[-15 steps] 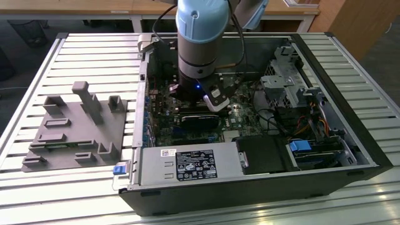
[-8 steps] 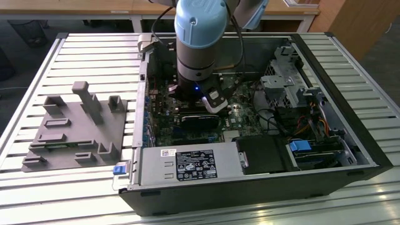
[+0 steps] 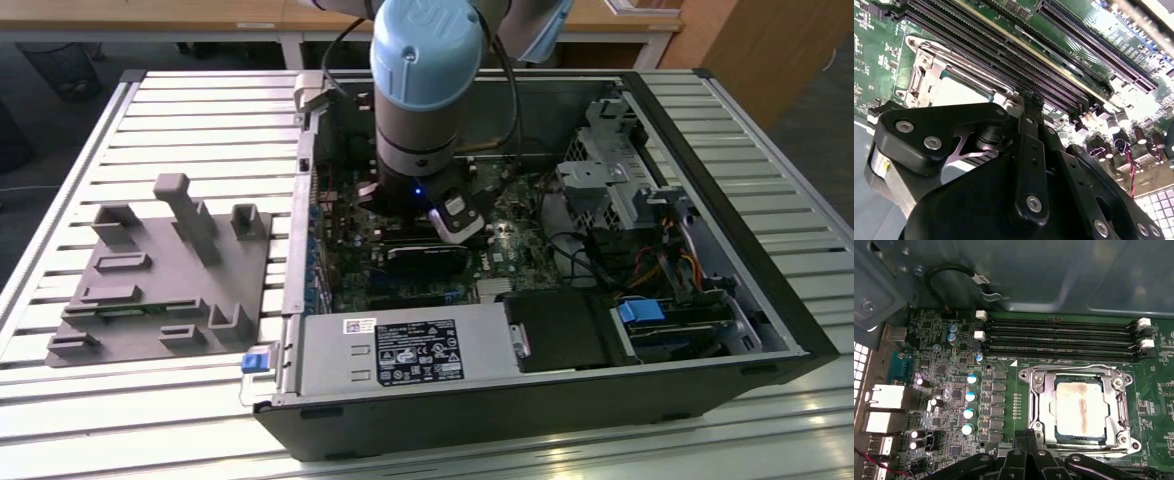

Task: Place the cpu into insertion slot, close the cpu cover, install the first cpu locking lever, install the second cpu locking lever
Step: 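Install the second cpu locking lever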

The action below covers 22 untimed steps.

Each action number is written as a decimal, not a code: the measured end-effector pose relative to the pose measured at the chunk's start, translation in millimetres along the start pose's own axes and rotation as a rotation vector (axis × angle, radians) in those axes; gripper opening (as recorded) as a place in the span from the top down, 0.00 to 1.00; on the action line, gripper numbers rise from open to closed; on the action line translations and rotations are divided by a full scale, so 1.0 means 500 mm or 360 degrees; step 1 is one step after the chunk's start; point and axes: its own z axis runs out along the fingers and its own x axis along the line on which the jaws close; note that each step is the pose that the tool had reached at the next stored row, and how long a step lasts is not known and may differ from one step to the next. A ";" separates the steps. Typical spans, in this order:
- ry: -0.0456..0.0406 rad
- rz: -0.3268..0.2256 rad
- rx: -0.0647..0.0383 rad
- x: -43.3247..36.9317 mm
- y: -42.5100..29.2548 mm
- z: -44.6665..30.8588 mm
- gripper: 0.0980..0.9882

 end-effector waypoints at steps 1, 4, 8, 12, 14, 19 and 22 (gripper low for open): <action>0.0000 0.0000 0.0000 0.001 0.000 0.000 0.99; 0.0000 0.0000 0.0000 0.002 0.001 -0.003 0.99; 0.0000 0.0000 -0.0001 0.003 0.002 -0.008 0.99; 0.0000 0.0000 -0.0001 0.003 0.007 -0.022 0.99; 0.0000 0.0000 -0.0001 0.003 0.008 -0.027 0.99; 0.0000 0.0000 -0.0001 0.002 0.011 -0.038 0.99; 0.0000 0.0000 -0.0001 0.002 0.014 -0.046 0.99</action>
